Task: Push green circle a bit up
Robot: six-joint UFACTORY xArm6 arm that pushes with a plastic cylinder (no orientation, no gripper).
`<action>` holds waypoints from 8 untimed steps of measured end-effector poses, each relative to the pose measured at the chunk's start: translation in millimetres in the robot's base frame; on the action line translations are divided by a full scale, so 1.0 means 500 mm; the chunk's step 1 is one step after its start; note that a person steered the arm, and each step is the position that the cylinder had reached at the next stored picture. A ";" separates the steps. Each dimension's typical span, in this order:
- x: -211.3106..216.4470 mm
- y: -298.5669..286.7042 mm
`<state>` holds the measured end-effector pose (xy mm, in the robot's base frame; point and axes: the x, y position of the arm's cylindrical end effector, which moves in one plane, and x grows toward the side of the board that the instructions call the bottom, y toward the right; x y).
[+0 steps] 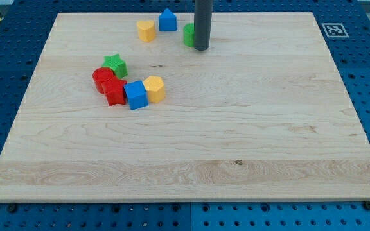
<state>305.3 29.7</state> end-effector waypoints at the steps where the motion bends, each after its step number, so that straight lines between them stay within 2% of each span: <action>1: -0.001 0.000; 8: -0.028 0.000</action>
